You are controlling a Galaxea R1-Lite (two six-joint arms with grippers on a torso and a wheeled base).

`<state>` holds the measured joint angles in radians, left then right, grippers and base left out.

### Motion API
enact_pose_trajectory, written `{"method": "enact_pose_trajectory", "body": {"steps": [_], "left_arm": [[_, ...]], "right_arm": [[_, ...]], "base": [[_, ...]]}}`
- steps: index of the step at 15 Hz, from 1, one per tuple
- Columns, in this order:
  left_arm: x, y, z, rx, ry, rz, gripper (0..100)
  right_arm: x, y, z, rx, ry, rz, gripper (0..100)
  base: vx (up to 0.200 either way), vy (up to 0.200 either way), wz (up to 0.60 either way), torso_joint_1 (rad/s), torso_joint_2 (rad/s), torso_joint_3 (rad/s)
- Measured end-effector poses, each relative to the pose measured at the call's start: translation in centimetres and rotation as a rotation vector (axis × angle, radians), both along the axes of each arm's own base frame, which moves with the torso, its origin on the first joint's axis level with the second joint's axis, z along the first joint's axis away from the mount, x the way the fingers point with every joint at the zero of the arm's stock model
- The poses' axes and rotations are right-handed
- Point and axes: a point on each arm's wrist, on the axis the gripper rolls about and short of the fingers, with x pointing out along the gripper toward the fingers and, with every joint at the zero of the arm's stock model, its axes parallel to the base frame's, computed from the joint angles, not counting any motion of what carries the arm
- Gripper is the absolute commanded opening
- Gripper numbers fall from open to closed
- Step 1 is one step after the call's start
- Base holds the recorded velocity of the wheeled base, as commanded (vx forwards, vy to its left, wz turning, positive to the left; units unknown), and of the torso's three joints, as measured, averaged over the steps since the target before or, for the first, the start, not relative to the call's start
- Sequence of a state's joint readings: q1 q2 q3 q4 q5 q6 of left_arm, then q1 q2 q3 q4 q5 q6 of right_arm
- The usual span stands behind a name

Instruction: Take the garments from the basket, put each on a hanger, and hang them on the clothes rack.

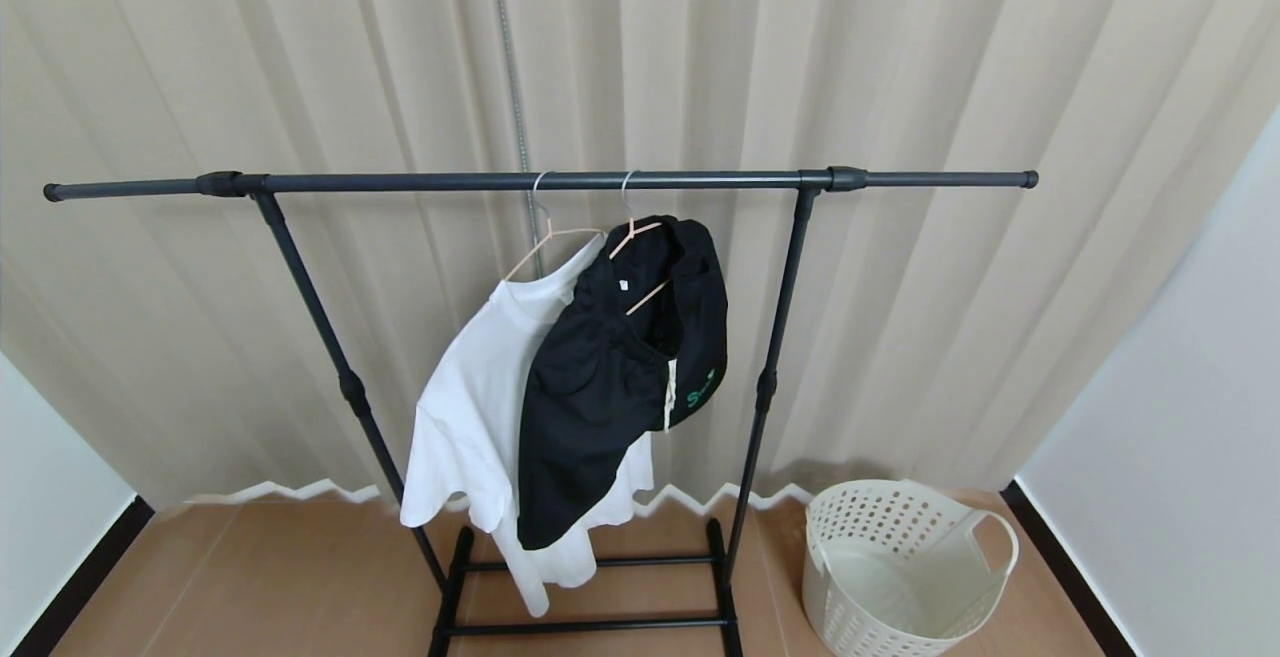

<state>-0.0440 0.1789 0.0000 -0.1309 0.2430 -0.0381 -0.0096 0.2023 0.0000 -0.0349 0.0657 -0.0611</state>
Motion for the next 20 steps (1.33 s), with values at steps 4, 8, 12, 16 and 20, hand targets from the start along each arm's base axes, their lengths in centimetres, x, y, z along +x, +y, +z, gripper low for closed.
{"method": "enact_pose_trajectory", "body": {"steps": [4,8,12,16,20], "left_arm": [[-1.4,0.0,-0.3,-0.064,-0.156,0.020,100],[-1.6,0.0,-0.3,-0.153,-0.204,0.020,100],[-1.7,0.1,-0.3,0.095,-0.152,0.085,100],[-1.5,-0.4,-0.9,0.056,-0.108,-0.108,100],[-1.5,-0.5,-1.6,0.006,-0.045,-0.172,100]], "right_arm": [[-1.1,-0.1,-0.3,-0.014,-0.124,-0.029,100],[-1.6,-0.2,-0.5,0.006,-0.170,-0.088,100],[-1.6,-0.2,-0.6,0.027,-0.176,-0.091,100],[-1.6,-0.2,-0.6,0.027,-0.176,-0.090,100],[-1.6,-0.2,-0.5,0.048,-0.178,-0.090,100]], "base": [[0.000,0.000,0.00,0.000,0.00,0.000],[0.000,0.000,0.00,0.000,0.00,0.000],[0.000,0.000,0.00,0.000,0.00,0.000],[0.000,0.000,0.00,0.000,0.00,0.000],[0.000,0.000,0.00,0.000,0.00,0.000]]}}
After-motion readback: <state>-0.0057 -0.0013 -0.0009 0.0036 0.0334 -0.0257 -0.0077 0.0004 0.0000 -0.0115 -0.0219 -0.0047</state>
